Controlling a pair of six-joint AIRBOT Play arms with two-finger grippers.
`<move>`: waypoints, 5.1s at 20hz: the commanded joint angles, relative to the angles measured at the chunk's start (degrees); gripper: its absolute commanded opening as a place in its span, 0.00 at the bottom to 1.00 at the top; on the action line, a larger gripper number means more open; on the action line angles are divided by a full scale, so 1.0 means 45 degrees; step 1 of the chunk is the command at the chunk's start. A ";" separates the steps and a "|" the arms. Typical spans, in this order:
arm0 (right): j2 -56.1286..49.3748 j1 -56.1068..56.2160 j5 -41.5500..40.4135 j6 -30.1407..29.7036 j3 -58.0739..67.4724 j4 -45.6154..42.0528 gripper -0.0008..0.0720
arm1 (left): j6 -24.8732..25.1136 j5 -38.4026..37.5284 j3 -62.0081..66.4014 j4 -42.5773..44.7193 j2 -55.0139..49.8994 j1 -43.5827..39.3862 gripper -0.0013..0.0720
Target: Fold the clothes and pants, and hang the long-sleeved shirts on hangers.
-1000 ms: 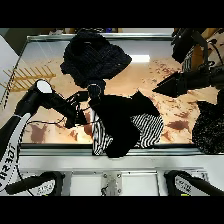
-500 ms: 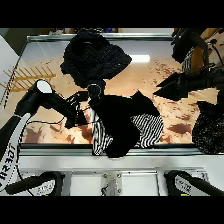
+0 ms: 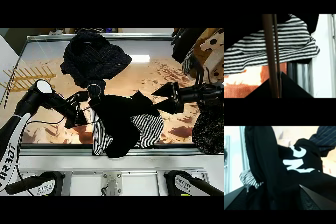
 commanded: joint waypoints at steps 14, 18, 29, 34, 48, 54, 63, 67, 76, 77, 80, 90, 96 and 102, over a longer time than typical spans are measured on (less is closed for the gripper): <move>-0.1433 0.2705 -0.1311 -0.2336 -0.1180 0.0544 0.98 | 0.0000 0.0092 0.0005 0.0005 -0.0010 0.0010 0.04; -0.1447 0.2807 -0.1613 -0.2545 -0.1180 0.0704 0.98 | 0.0000 0.0097 0.0005 0.0000 -0.0010 0.0010 0.04; -0.1443 0.2803 -0.1637 -0.2545 -0.1180 0.0670 0.98 | 0.0000 0.0092 0.0005 0.0005 -0.0010 0.0010 0.04; -0.1447 0.2803 -0.1647 -0.2545 -0.1180 0.0811 0.98 | 0.0000 0.0092 0.0005 0.0010 -0.0010 0.0010 0.04; -0.1486 0.2803 -0.1656 -0.4260 -0.1180 -0.0117 0.04 | 0.0000 0.0102 0.0005 0.0078 -0.0010 0.0010 0.04; -0.1496 0.2807 -0.2968 -0.5901 -0.1180 -0.0107 0.04 | 0.0000 0.0243 0.0005 0.0097 -0.0010 0.0010 0.04; -0.1491 0.2803 -0.3128 -0.5974 -0.1180 0.0034 0.03 | -0.0529 0.0646 0.0005 0.0112 -0.0010 0.0015 0.38; -0.1481 0.2798 -0.3123 -0.5955 -0.1180 0.0029 0.03 | -0.3031 0.1744 0.0010 0.0102 0.0000 0.0121 0.64; -0.0816 0.2778 -0.3123 -0.5158 -0.1171 0.0024 0.03 | -0.4265 0.2312 0.0005 0.0131 0.1103 0.1433 0.61; -0.0651 0.2769 -0.3123 -0.5042 -0.1171 0.0024 0.03 | -0.4551 0.2603 0.0005 0.0126 0.1311 0.1622 0.60; -0.0044 0.2341 -0.3215 -0.4337 -0.1171 0.0024 0.03 | -0.6819 0.4206 0.0005 0.0112 0.2302 0.2671 0.60; 0.1865 0.1297 -0.4847 -0.2132 -0.1171 0.0029 0.03 | -1.6300 0.6212 -0.3070 -0.0053 0.4629 0.1399 0.96; 0.1841 0.1297 -0.4852 -0.1715 -0.1171 0.0015 0.03 | -1.8447 1.0326 -0.4741 -0.0996 0.4488 -0.3152 0.96; 0.1841 0.1297 -0.4847 -0.1710 -0.1171 -0.0010 0.03 | -1.8918 1.1341 -0.4745 -0.1049 0.4537 -0.4585 0.96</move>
